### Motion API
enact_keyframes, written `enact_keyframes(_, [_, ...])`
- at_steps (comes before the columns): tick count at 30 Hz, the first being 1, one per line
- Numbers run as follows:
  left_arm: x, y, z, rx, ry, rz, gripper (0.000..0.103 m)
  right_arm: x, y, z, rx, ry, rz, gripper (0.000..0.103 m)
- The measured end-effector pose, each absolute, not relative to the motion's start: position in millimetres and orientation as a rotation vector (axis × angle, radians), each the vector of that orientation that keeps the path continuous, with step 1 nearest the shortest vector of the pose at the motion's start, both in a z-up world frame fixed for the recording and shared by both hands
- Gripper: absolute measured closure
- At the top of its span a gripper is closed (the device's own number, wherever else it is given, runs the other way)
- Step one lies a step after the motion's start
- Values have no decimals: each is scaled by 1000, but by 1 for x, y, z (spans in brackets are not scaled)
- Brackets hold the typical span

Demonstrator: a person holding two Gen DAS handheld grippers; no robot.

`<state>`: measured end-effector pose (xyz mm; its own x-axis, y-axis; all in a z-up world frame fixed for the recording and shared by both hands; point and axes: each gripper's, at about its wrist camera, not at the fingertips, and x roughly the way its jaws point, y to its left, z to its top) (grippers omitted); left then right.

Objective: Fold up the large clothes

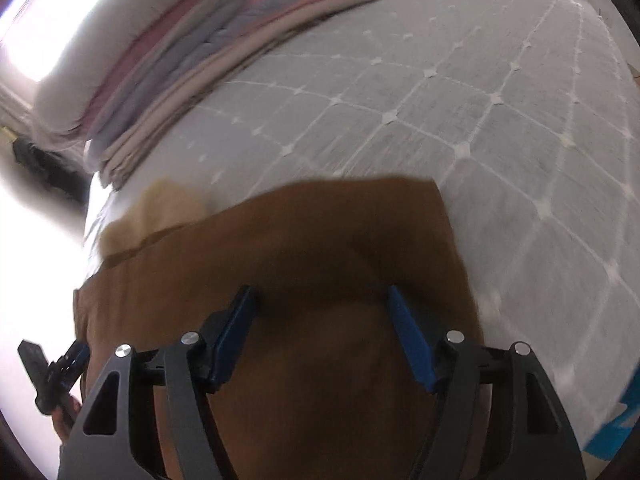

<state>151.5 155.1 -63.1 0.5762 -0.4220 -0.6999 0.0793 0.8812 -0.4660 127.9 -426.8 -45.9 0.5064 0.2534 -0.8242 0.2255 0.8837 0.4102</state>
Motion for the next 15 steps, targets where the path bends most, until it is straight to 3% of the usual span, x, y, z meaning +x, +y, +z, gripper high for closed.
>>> enact_keyframes(5, [148, 153, -62, -370, 922, -295, 52, 137, -431, -38, 545, 1065, 39, 26])
enact_keyframes(8, [130, 166, -48, -414, 910, -298, 51, 84, -454, -7, 659, 947, 97, 27])
enact_keyframes(11, [84, 187, -23, -444, 852, -298, 43, 7, -477, 18, 717, 842, 81, 24])
enact_keyframes(15, [13, 222, -10, -495, 823, -241, 25, -96, -503, -1, 878, 854, 30, 19])
